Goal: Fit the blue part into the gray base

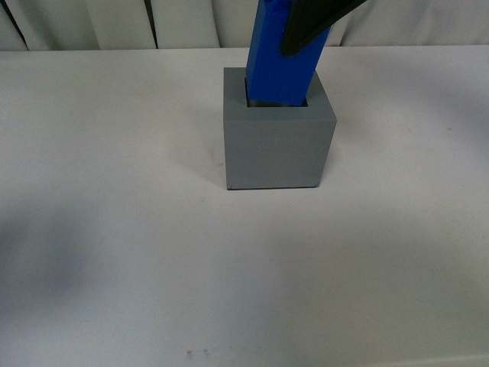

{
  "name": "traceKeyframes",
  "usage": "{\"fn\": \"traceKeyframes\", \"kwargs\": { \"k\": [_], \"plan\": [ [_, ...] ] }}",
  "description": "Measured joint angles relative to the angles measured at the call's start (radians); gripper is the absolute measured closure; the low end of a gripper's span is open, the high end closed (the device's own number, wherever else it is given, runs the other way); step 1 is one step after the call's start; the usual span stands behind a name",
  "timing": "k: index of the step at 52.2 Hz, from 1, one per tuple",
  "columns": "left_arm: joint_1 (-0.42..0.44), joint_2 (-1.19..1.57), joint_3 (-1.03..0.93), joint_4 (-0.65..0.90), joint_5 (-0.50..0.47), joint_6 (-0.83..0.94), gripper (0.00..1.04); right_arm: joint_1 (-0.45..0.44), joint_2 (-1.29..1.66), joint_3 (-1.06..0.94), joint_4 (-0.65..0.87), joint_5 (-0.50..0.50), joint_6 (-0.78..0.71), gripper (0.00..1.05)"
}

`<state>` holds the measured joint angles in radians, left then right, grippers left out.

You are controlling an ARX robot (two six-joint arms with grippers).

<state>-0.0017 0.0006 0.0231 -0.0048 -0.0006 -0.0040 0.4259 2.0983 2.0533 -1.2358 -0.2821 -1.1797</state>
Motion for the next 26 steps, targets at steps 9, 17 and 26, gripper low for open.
{"fn": "traceKeyframes", "kwargs": {
  "k": [9, 17, 26],
  "plan": [
    [0.000, 0.000, 0.000, 0.000, 0.000, 0.000, 0.06, 0.000, -0.004, -0.016, 0.011, 0.001, 0.000, 0.57],
    [0.000, 0.000, 0.000, 0.000, 0.000, 0.000, 0.06, 0.000, -0.008, -0.023, 0.017, 0.005, 0.000, 0.57],
    [0.000, 0.000, 0.000, 0.000, 0.000, 0.000, 0.06, -0.002, -0.008, -0.023, 0.013, 0.019, -0.001, 0.57]
  ]
}}
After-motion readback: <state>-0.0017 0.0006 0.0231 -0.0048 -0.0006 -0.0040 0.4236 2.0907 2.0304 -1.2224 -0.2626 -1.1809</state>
